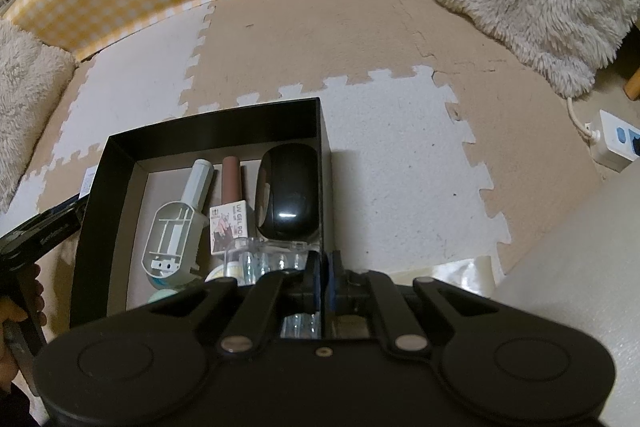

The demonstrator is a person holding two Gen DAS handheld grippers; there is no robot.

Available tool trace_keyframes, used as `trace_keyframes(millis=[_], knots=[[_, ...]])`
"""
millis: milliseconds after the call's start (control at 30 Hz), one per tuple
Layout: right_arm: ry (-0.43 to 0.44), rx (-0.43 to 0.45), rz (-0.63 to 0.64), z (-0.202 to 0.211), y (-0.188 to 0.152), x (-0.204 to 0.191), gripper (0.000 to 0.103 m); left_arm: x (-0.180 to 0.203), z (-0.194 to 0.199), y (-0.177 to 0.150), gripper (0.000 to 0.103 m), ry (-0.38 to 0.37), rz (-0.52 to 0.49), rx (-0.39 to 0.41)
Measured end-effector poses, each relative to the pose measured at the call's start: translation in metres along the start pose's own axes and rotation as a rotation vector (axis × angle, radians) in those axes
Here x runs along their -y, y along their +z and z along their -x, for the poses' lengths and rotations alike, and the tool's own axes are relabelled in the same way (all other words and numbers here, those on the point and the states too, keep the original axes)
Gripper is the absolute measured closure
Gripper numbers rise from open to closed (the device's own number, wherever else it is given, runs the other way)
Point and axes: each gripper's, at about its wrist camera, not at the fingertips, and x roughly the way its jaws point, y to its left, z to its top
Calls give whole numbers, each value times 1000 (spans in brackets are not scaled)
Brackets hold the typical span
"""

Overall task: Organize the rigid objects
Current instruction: 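Move the left gripper to the white charger plug and close on it, then carry the white charger plug with the left gripper into the box, release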

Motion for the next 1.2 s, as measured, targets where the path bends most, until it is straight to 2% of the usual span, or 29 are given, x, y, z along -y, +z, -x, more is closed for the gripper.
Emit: trace_keyframes(millis=[300, 467, 567, 733, 800, 867, 900, 1067, 1200], knots=[[7, 0, -8, 0, 0, 1, 99, -17, 33, -9, 64, 7, -3, -135], [6, 1, -6, 0, -1, 1, 99, -16, 42, -7, 64, 40, 8, -113], [8, 0, -9, 1, -2, 2, 99, -15, 37, -6, 57, 45, 30, -105], [8, 0, -9, 1, -2, 1, 99, -15, 26, -7, 57, 55, 48, -78], [5, 0, -7, 1, -1, 1, 99, -16, 23, -7, 59, 58, 50, -82], [2, -1, -4, 1, -2, 1, 99, -18, 22, -9, 66, 60, 51, -83], [0, -1, -3, 1, -2, 0, 99, -19, 22, -9, 66, 61, 54, -80], [-2, -2, -1, 1, -2, -1, 99, -21, 28, -10, 66, 44, 89, -70], [-4, -2, 1, 1, -2, -1, 99, -15, 37, -5, 66, -11, 115, -39]])
